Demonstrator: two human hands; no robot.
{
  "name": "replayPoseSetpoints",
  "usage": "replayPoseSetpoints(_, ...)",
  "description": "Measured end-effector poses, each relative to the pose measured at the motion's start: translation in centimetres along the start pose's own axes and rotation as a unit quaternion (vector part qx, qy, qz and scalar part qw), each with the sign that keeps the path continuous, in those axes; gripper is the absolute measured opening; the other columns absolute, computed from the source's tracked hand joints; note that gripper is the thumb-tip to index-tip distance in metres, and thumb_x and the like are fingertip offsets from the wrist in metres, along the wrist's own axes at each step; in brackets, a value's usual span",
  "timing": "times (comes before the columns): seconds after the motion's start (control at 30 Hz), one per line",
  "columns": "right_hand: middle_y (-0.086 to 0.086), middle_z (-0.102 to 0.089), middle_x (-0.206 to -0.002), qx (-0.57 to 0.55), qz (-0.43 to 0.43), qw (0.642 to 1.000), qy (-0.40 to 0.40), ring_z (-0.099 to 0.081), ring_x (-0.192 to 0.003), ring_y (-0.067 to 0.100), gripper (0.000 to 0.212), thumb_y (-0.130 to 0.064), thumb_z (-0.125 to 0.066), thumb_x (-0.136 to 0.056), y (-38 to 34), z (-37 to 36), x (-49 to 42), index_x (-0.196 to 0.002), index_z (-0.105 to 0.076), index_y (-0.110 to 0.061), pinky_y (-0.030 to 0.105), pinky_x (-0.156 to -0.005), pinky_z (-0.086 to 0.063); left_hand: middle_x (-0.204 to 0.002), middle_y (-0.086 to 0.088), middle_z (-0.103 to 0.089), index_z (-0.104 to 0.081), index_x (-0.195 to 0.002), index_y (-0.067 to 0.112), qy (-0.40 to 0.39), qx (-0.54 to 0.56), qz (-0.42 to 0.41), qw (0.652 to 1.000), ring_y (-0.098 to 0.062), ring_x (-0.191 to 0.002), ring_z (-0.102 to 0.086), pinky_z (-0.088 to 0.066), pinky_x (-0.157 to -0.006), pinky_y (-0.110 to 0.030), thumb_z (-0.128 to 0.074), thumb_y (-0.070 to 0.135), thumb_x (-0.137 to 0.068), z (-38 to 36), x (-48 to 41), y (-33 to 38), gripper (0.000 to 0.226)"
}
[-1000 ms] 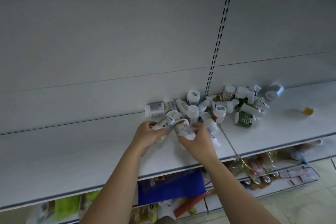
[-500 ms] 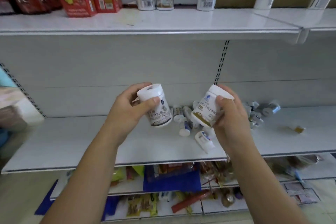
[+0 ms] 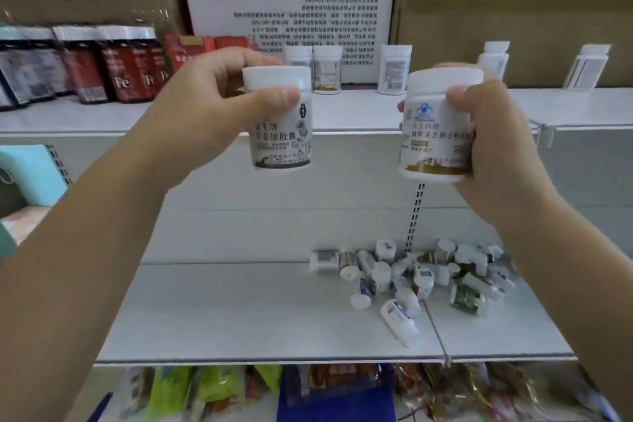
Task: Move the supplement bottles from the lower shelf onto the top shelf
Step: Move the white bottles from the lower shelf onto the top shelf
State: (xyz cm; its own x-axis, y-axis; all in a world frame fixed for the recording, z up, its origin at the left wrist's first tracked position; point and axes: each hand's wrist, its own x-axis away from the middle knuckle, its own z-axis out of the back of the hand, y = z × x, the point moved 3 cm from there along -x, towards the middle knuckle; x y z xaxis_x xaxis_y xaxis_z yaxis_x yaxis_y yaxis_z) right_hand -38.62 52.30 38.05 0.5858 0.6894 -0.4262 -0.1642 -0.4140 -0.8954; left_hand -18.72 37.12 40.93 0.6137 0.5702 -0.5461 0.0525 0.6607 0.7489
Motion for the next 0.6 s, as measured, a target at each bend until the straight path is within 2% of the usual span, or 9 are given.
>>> replayPoseSetpoints(0.1,-0.005,-0.064,-0.09,0.075,0.035,0.996,-0.019,-0.065,-0.08,0.01,0.029,-0.031,-0.048,-0.081,-1.3,-1.0,-2.7,-0.109,-0.053,-0.03,0.036,-0.071,-0.056,-0.102,0.004,-0.073,-0.068,-0.107,0.025,-0.021,-0.038,0.013,0.999,-0.005,-0.091,-0.069,-0.057,-0.079,-0.022,-0.081,0.042,-0.07,1.0,-2.8,-0.1,0.043)
replayPoseSetpoints(0.2,-0.004,-0.054,-0.085,0.205,0.047,0.977,-0.037,-0.053,-0.064,0.004,0.031,-0.03,-0.044,-0.096,-1.4,-2.0,-5.9,-0.126,-0.04,-0.025,0.018,-0.053,-0.045,-0.097,0.006,-0.071,-0.065,-0.115,0.019,-0.039,-0.05,0.049,0.997,0.007,-0.075,-0.067,-0.051,-0.06,-0.01,-0.073,0.028,-0.08,1.3,-5.8,-1.1,0.037)
replayPoseSetpoints(0.27,-0.002,-0.054,-0.086,0.265,0.043,0.962,-0.056,-0.053,-0.061,-0.001,0.033,-0.03,-0.044,-0.098,-0.8,-2.7,-8.0,-0.128,-0.036,-0.02,0.013,-0.053,-0.044,-0.098,0.005,-0.07,-0.064,-0.117,0.02,-0.058,-0.071,0.07,0.993,0.006,-0.074,-0.068,-0.048,-0.056,-0.008,-0.072,0.025,-0.083,1.5,-7.6,-2.0,0.035)
replayPoseSetpoints(0.33,-0.001,-0.058,-0.095,0.329,0.033,0.94,-0.083,-0.059,-0.08,0.003,0.034,-0.032,-0.05,-0.096,0.0,-3.2,-9.9,-0.127,-0.037,-0.022,0.019,-0.075,-0.051,-0.104,0.004,-0.071,-0.063,-0.116,0.026,-0.082,-0.121,0.076,0.986,-0.004,-0.089,-0.069,-0.054,-0.066,-0.015,-0.073,0.032,-0.081,1.8,-9.5,-3.1,0.037)
replayPoseSetpoints(0.37,-0.002,-0.058,-0.098,0.358,0.029,0.928,-0.1,-0.059,-0.087,0.007,0.034,-0.032,-0.053,-0.095,0.2,-3.2,-10.5,-0.125,-0.039,-0.025,0.024,-0.08,-0.051,-0.106,0.004,-0.07,-0.063,-0.115,0.031,-0.09,-0.155,0.073,0.981,-0.01,-0.095,-0.069,-0.055,-0.074,-0.022,-0.074,0.039,-0.079,2.0,-10.1,-3.6,0.04)
replayPoseSetpoints(0.43,-0.005,-0.056,-0.1,0.418,0.043,0.899,-0.123,-0.057,-0.085,0.007,0.035,-0.031,-0.059,-0.092,0.2,-3.4,-12.2,-0.124,-0.044,-0.027,0.022,-0.073,-0.048,-0.107,0.007,-0.069,-0.061,-0.116,0.038,-0.105,-0.226,0.045,0.967,-0.013,-0.099,-0.067,-0.054,-0.087,-0.031,-0.072,0.055,-0.069,2.3,-11.6,-4.0,0.051)
replayPoseSetpoints(0.47,-0.005,-0.054,-0.104,0.455,0.058,0.879,-0.128,-0.057,-0.084,0.006,0.037,-0.031,-0.061,-0.091,0.1,-3.6,-13.0,-0.124,-0.047,-0.026,0.02,-0.071,-0.048,-0.108,0.01,-0.068,-0.061,-0.12,0.038,-0.114,-0.254,0.028,0.96,-0.012,-0.1,-0.065,-0.051,-0.09,-0.029,-0.071,0.057,-0.069,2.4,-12.1,-4.0,0.055)
replayPoseSetpoints(0.53,-0.004,-0.047,-0.115,0.509,0.079,0.846,-0.134,-0.06,-0.091,0.012,0.043,-0.031,-0.065,-0.088,0.1,-4.1,-14.8,-0.128,-0.05,-0.024,0.027,-0.078,-0.051,-0.116,0.014,-0.064,-0.058,-0.129,0.037,-0.143,-0.294,0.007,0.945,-0.009,-0.103,-0.061,-0.046,-0.085,-0.018,-0.07,0.051,-0.077,2.4,-13.2,-4.0,0.055)
replayPoseSetpoints(0.6,-0.002,-0.043,-0.124,0.545,0.082,0.822,-0.142,-0.059,-0.096,0.017,0.049,-0.033,-0.066,-0.087,0.5,-4.8,-16.6,-0.132,-0.051,-0.026,0.032,-0.082,-0.052,-0.122,0.017,-0.059,-0.053,-0.134,0.039,-0.166,-0.331,-0.009,0.929,-0.006,-0.105,-0.057,-0.042,-0.083,-0.02,-0.068,0.046,-0.083,2.3,-14.3,-4.0,0.054)
